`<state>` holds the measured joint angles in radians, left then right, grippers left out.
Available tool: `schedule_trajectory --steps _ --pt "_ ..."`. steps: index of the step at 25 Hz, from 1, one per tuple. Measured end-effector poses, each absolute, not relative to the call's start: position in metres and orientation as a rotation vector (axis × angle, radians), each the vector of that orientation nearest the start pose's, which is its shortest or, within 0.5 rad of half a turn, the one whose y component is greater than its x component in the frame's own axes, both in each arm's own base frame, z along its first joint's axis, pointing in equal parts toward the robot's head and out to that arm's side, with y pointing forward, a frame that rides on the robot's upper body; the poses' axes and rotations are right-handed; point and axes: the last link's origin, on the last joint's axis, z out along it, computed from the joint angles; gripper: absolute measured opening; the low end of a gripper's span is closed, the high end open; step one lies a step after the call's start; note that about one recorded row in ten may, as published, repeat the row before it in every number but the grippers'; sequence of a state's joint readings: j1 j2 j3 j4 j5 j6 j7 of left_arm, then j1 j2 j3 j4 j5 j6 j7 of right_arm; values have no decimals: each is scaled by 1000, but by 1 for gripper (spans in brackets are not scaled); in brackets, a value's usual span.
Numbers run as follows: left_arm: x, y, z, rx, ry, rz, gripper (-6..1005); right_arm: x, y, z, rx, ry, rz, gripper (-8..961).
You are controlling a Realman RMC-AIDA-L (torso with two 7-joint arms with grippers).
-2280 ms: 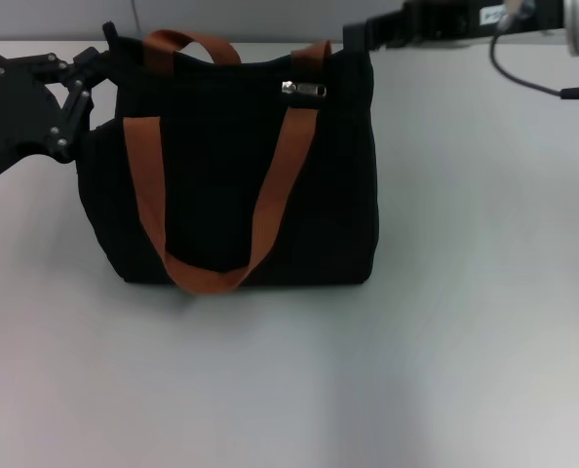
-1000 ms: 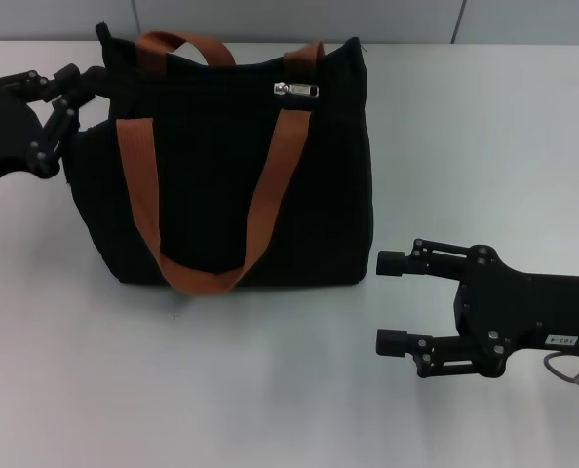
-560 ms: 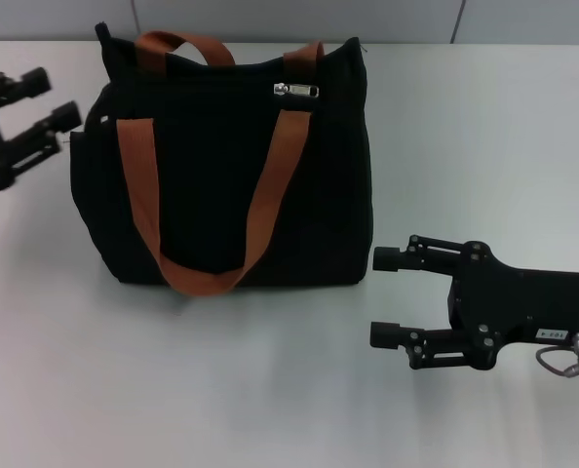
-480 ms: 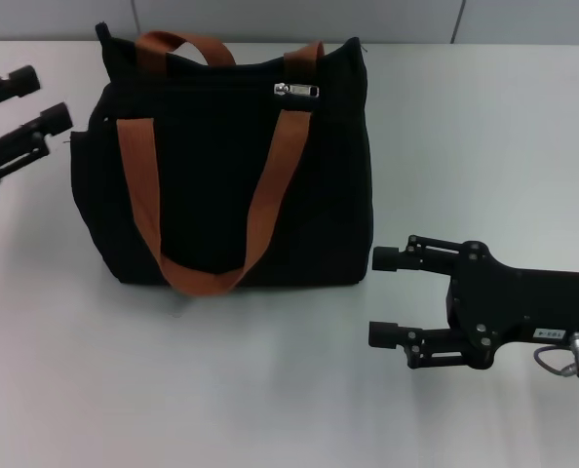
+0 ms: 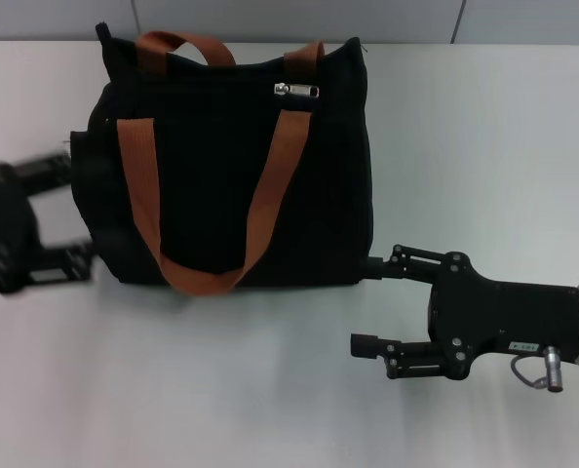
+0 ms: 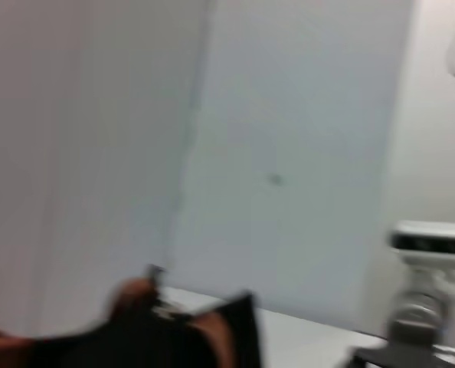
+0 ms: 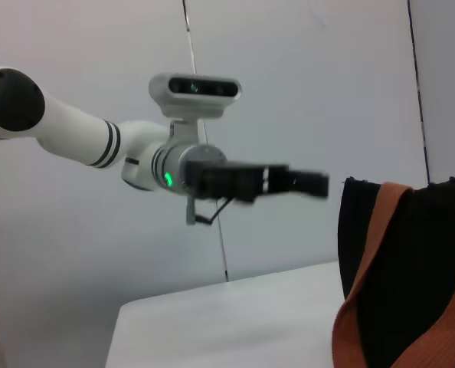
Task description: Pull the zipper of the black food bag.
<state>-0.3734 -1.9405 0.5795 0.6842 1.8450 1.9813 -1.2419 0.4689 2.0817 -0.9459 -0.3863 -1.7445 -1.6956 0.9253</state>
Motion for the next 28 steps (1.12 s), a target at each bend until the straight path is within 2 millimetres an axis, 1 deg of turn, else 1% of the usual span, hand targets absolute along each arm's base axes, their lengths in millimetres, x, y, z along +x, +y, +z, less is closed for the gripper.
schedule_trajectory --steps 3,5,10,13,17,28 --pt "-286 259 63 -2802 -344 -984 812 254 263 -54 -2852 227 1028 817" --pt "-286 253 51 -2855 -362 -967 812 254 261 -56 -2854 219 1024 817" --pt "-298 238 25 -2920 -410 -922 812 254 258 -63 -2866 228 1023 817" --pt "-302 237 20 -2909 -408 -904 812 252 257 -69 -2879 234 1030 817" --pt "-304 235 19 -2910 -413 -895 812 252 256 -73 -2903 236 1012 817" --pt "-307 232 22 -2903 -421 -894 812 252 255 -74 -2907 244 1009 818"
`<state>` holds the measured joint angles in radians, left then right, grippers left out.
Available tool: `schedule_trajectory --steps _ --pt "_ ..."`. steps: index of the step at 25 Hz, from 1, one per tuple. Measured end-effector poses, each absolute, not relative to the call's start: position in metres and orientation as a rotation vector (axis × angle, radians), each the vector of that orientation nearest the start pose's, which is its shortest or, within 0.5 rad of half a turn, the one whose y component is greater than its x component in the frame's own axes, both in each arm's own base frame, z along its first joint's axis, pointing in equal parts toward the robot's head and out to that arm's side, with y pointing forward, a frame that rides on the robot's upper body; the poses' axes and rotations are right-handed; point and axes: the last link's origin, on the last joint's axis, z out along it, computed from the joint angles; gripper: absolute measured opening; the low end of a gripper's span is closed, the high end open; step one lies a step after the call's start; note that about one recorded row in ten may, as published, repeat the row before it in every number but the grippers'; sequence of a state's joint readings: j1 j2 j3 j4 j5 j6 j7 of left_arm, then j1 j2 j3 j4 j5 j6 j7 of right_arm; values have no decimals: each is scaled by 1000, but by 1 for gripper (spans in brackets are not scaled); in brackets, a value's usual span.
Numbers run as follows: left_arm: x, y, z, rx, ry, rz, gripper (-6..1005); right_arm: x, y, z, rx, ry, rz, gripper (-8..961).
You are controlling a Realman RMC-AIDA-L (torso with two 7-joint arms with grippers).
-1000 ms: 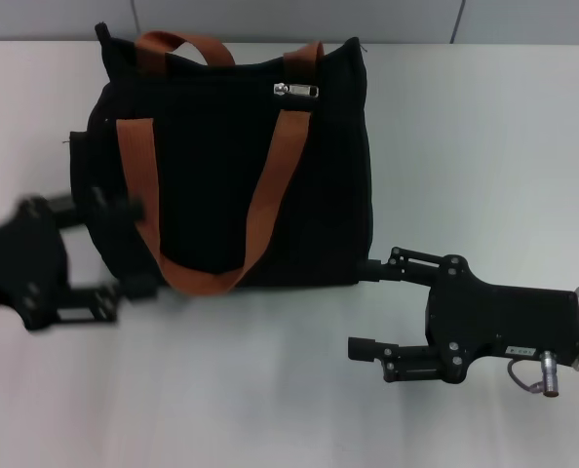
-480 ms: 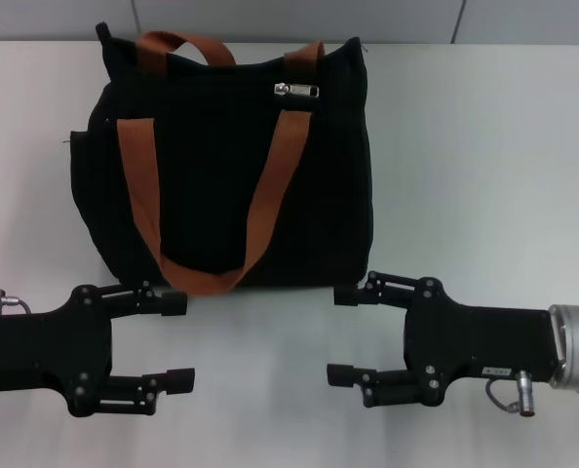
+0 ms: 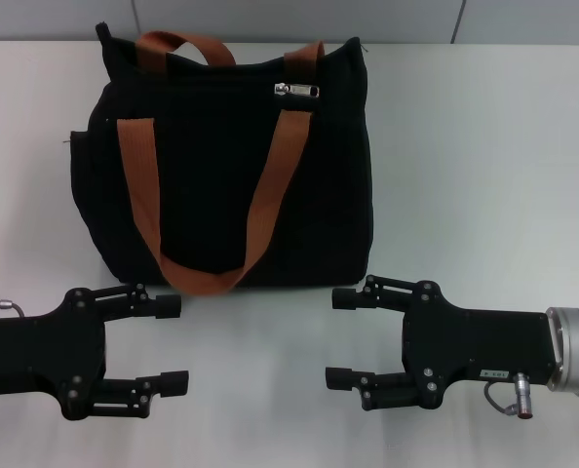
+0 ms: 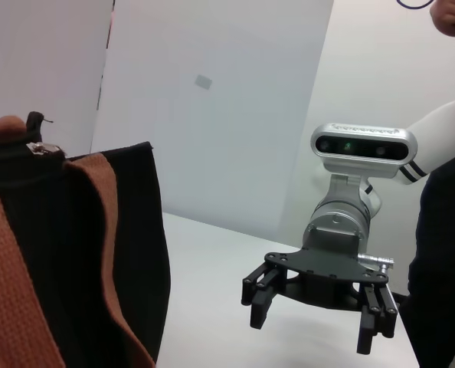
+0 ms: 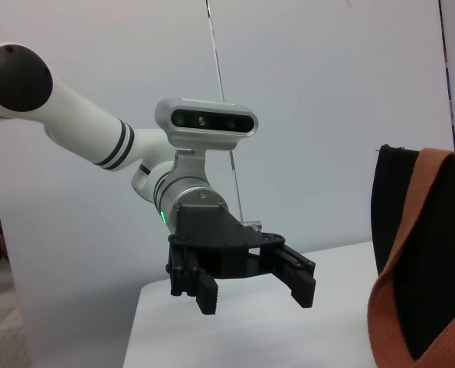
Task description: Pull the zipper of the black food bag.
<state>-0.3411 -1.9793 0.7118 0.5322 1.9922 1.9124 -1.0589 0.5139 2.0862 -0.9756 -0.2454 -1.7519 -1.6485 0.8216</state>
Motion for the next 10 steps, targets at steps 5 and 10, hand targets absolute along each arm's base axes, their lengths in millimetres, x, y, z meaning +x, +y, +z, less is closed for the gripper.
schedule_trajectory --steps 5,10 --pt "-308 231 22 -2901 -426 -890 812 252 255 -74 -2907 246 1009 818" --pt "-308 231 21 -2904 -426 -888 812 252 255 -74 -2907 249 1009 818"
